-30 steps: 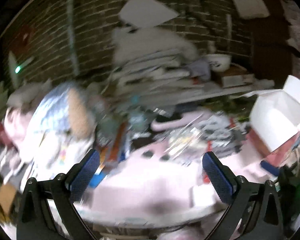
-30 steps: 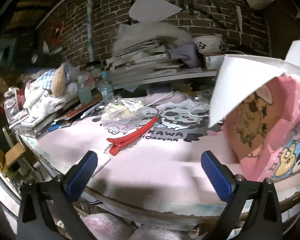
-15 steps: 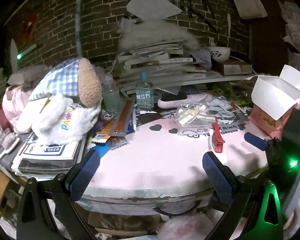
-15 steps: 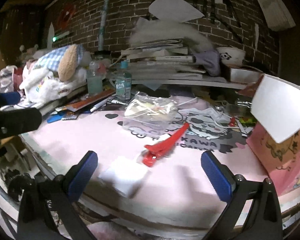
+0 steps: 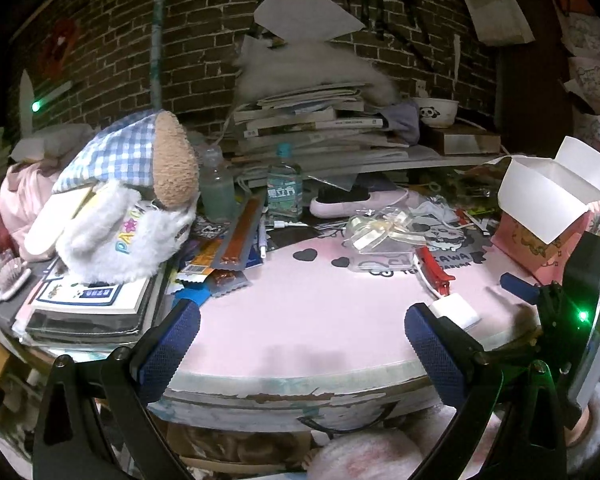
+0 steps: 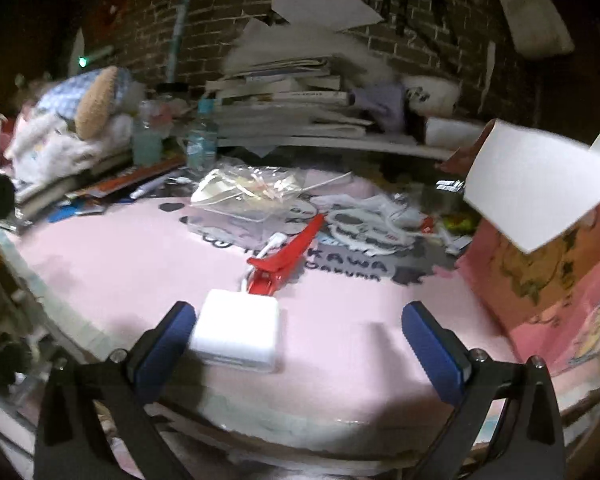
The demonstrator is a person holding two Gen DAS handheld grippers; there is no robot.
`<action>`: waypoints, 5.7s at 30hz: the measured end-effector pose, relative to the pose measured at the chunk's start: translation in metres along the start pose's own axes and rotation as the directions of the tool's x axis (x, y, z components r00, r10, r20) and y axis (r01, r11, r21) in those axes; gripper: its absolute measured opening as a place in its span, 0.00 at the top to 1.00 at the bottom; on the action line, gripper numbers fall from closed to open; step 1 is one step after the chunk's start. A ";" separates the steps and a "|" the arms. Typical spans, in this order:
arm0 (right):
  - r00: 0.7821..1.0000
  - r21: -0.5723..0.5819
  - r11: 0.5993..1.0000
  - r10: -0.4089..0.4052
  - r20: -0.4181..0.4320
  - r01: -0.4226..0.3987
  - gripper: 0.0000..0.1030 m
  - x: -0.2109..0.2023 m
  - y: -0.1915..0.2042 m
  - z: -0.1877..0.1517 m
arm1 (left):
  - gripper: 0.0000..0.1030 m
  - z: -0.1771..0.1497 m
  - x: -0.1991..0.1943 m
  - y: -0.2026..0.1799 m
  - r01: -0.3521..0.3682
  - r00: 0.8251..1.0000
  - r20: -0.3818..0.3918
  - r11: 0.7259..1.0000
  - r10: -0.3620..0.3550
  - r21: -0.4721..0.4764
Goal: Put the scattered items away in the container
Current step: 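Grasp the white square adapter with the right gripper, then lift the white adapter with the right gripper and carry it over the box, then lower the adapter into the box and open the right gripper, then withdraw the right gripper from the box, then grasp the clear ribboned plastic bag with the left gripper, then lift the plastic bag with the left gripper and carry it over the box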
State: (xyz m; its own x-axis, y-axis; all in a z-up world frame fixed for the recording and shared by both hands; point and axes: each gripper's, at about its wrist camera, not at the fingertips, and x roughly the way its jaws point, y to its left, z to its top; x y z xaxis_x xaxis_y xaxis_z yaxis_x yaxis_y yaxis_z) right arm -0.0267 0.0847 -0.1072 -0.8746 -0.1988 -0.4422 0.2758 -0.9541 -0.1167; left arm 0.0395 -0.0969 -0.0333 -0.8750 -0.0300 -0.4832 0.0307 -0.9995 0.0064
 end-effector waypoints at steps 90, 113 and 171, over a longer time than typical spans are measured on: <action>0.783 -0.017 0.997 -0.072 -0.618 0.078 0.78 -0.011 -0.234 0.124 | 0.01 0.055 0.029 -0.108 0.274 0.961 -0.046 0.960 -0.272 0.058; 0.978 0.011 0.986 0.167 -0.125 -0.167 0.20 -0.091 -0.146 0.131 | 0.01 0.040 0.052 -0.083 0.211 0.973 -0.096 0.978 -0.209 0.006; 0.898 0.104 0.898 0.434 -0.069 -0.427 0.15 -0.031 -0.054 0.022 | 0.76 0.072 0.175 -0.082 0.218 0.949 -0.247 0.974 -0.196 0.066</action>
State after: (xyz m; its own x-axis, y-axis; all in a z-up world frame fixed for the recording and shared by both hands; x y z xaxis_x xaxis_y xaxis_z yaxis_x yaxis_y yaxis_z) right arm -0.0228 0.1373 -0.0675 -0.6383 -0.5775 -0.5089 0.5797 -0.7956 0.1759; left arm -0.1507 -0.0211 -0.0548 -0.7168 0.1694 -0.6764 -0.1926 -0.9804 -0.0414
